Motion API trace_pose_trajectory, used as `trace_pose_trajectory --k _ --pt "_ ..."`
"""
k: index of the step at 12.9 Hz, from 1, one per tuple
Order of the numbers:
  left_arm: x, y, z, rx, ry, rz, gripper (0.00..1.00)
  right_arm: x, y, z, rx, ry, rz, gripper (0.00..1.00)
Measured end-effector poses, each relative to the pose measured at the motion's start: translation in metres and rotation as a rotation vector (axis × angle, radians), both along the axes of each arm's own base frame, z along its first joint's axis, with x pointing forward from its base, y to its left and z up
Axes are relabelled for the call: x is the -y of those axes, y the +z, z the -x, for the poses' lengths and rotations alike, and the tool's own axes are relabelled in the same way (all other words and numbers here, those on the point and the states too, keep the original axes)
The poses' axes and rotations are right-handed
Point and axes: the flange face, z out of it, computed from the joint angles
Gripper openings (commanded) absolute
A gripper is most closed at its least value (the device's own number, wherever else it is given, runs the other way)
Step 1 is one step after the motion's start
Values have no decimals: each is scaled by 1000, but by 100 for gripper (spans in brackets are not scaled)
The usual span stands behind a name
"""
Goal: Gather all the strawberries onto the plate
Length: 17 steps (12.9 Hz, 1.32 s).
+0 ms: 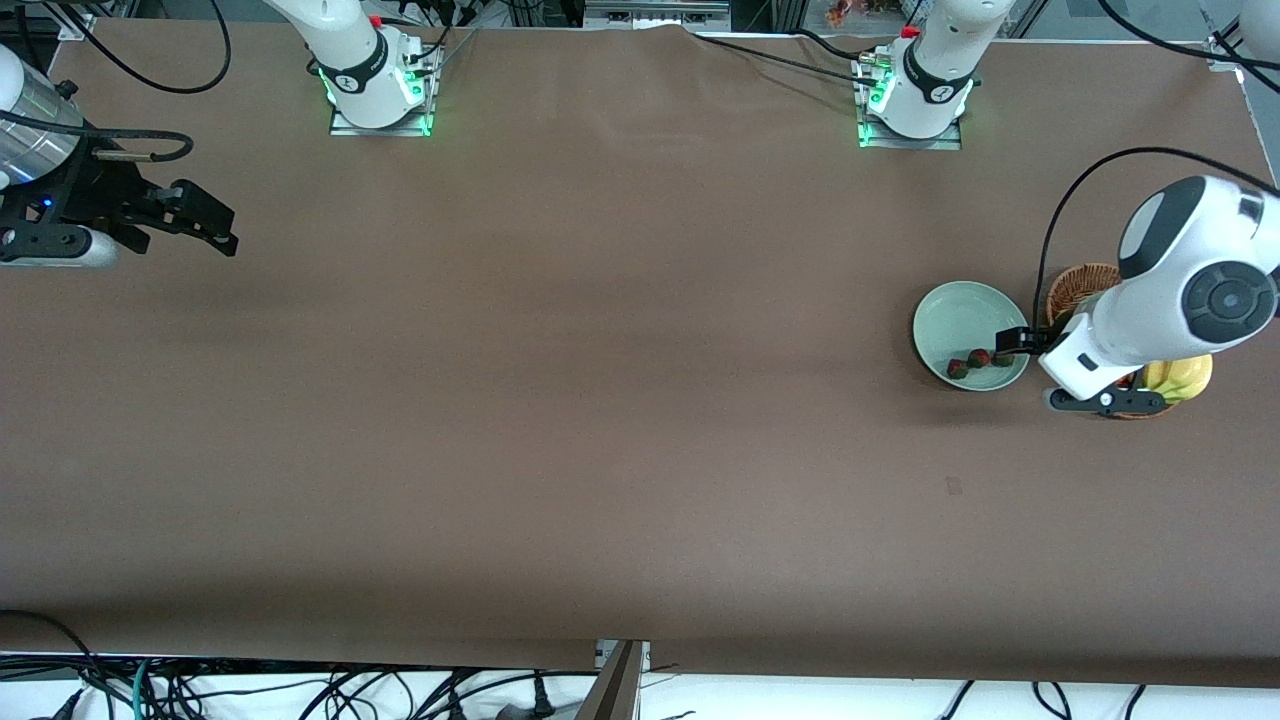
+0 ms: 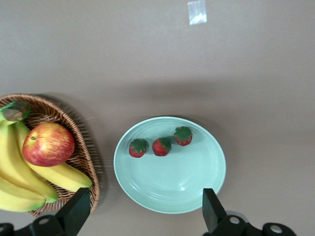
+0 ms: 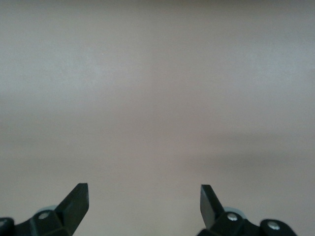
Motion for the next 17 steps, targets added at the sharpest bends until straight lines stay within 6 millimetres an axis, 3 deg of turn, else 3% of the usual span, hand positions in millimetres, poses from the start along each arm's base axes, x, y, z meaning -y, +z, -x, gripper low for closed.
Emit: trace_pose_trajectory --k 4,8,12,17 --pt "-7 33 -1 43 15 48 100 0 0 0 0 0 0 100" --pt "-6 87 -4 75 -8 113 100 0 0 0 0 0 0 100" --pt "20 121 -3 78 -10 99 100 0 0 0 1 -1 0 100" --pt "49 172 17 134 14 85 100 0 0 0 1 -1 0 100"
